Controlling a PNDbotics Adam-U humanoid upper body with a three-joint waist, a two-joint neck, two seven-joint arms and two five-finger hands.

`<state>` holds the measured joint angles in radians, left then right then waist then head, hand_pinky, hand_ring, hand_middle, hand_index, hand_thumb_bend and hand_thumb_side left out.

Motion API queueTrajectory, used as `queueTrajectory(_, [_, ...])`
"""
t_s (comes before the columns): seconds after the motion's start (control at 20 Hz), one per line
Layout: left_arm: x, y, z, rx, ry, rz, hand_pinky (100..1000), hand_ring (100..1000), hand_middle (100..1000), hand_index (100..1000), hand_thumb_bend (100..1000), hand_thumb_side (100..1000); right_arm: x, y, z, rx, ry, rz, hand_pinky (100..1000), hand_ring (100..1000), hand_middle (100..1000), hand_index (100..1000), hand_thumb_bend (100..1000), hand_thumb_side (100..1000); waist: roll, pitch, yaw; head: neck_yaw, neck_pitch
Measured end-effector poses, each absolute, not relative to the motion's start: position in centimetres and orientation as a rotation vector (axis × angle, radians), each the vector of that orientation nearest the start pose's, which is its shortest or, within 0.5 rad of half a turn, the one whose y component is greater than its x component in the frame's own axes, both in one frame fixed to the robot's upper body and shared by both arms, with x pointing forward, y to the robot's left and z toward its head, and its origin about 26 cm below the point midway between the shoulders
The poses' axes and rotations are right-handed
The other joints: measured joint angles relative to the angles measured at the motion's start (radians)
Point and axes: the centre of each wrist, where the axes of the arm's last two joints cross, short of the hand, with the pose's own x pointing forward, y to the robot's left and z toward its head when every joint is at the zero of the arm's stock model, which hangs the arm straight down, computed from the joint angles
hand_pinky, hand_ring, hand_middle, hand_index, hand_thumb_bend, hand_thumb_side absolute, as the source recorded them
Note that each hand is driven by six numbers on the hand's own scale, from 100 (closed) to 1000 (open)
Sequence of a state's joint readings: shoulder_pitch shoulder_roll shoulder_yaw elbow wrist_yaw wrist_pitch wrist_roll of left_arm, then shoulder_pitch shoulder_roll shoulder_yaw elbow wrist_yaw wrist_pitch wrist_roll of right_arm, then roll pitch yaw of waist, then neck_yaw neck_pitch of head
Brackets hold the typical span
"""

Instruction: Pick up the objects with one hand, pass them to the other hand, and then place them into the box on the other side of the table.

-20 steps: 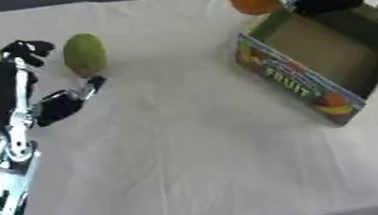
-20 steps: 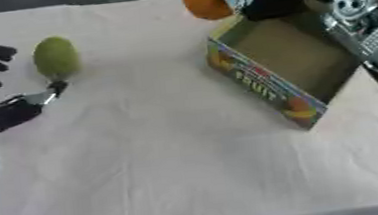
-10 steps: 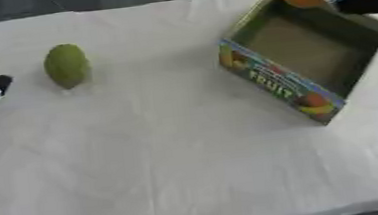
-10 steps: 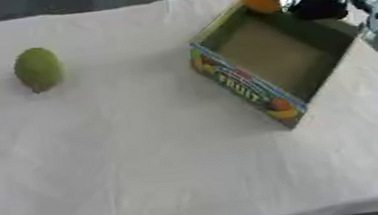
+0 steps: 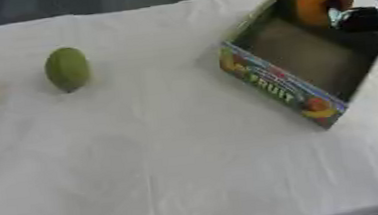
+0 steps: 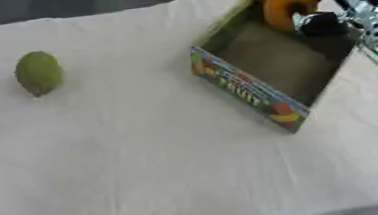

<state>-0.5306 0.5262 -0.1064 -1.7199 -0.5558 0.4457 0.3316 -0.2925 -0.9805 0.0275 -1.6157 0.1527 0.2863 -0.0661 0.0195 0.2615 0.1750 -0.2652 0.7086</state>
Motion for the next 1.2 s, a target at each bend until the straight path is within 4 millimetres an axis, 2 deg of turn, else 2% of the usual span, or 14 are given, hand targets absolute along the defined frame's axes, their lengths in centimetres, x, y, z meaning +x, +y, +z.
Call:
queueTrajectory(0.25, [35.9,27.6,22.7,1.272,-1.841,-0.316,493,623,611,717,747,386,32.6,-42.4,21.8,-1.112,-1.432,0.762,936,846,787,905,100,277,0.0,0.007,0.002,0.027,0.0])
queueTrajectory(0.3, [35.9,27.7,22.7,1.277,-1.836,-0.306,493,623,611,717,748,387,32.7,-42.4,21.8,-1.126,-1.423,0.776,955,896,884,953,100,278,0.0,0.007,0.002,0.031,0.0])
queueTrajectory(0.5, [36.0,28.1,22.4,1.283,-1.815,-0.284,492,624,612,718,750,391,32.6,-42.7,22.0,-1.187,-1.39,0.807,984,963,985,1000,100,309,0.001,0.011,0.002,0.038,0.001])
queueTrajectory(0.65, [36.1,28.2,22.3,1.283,-1.806,-0.277,491,624,612,718,748,391,32.6,-42.8,22.1,-1.207,-1.361,0.815,984,962,986,1000,100,323,0.0,0.011,0.0,0.044,0.002])
queueTrajectory(0.7, [36.1,28.3,22.3,1.284,-1.803,-0.275,489,624,612,719,744,394,32.6,-42.9,22.2,-1.207,-1.356,0.814,986,963,991,1000,100,377,0.0,0.011,-0.001,0.045,0.002])
queueTrajectory(0.75, [36.1,28.3,22.3,1.284,-1.8,-0.272,489,624,612,719,743,396,32.5,-42.9,22.3,-1.206,-1.359,0.813,986,963,989,1000,100,394,0.0,0.011,-0.002,0.049,0.002])
queueTrajectory(0.9, [36.3,28.6,22.2,1.289,-1.781,-0.265,491,624,612,721,751,399,32.3,-42.6,23.0,-1.206,-1.392,0.795,979,954,975,997,100,318,0.0,0.011,-0.004,0.061,0.002])
queueTrajectory(0.95, [36.3,28.7,22.2,1.294,-1.775,-0.264,491,624,613,723,663,431,32.2,-42.5,23.4,-1.212,-1.411,0.775,978,952,976,1000,100,451,-0.001,0.011,-0.007,0.066,0.003])
queueTrajectory(1.0, [36.4,28.9,22.3,1.3,-1.769,-0.261,497,626,615,732,767,404,32.1,-42.3,23.8,-1.22,-1.437,0.745,983,950,981,1000,100,179,-0.001,0.011,-0.009,0.074,0.003])
queueTrajectory(1.05, [36.5,29.1,22.5,1.307,-1.762,-0.26,499,627,616,733,769,405,31.9,-42.1,24.3,-1.225,-1.473,0.705,984,949,983,1000,100,173,-0.001,0.011,-0.01,0.086,0.002])
queueTrajectory(1.2, [37.3,29.8,24.2,1.326,-1.721,-0.292,532,650,628,753,802,407,31.0,-41.0,25.8,-1.189,-1.618,0.55,999,950,994,1000,100,249,0.0,0.011,-0.011,0.119,0.001])
